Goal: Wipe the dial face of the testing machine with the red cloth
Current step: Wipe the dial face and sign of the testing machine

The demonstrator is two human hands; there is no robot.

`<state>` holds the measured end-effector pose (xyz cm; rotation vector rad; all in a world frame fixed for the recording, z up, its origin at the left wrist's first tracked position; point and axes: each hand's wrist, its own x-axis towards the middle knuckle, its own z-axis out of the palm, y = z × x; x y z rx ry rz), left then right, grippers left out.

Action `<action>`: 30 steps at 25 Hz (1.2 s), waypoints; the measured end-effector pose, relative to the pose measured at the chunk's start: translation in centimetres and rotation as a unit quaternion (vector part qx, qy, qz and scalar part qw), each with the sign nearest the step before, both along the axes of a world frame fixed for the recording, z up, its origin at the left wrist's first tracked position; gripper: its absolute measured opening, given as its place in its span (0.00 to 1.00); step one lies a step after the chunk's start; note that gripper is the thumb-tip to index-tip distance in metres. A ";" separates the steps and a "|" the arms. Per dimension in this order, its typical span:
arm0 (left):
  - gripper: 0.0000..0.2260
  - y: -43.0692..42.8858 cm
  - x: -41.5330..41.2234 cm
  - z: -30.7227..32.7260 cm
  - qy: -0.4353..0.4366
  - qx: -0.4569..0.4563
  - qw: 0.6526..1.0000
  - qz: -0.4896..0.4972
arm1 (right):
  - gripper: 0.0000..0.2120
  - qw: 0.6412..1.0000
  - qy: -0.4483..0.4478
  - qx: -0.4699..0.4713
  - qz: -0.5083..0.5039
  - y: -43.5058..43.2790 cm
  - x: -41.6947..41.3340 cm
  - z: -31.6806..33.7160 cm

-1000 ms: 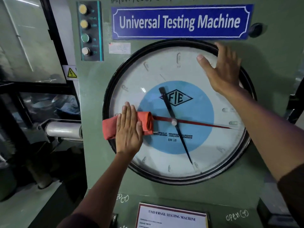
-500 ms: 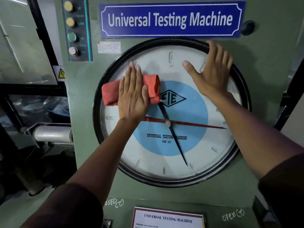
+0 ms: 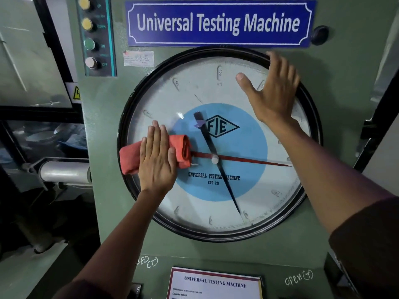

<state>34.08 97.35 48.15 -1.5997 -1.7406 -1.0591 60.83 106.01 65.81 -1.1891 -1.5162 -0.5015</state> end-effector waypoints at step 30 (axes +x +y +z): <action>0.27 3.2 1.9 5.5 -0.070 0.060 0.996 0.006 | 0.38 0.999 0.016 -0.028 0.044 0.0 0.5 0.2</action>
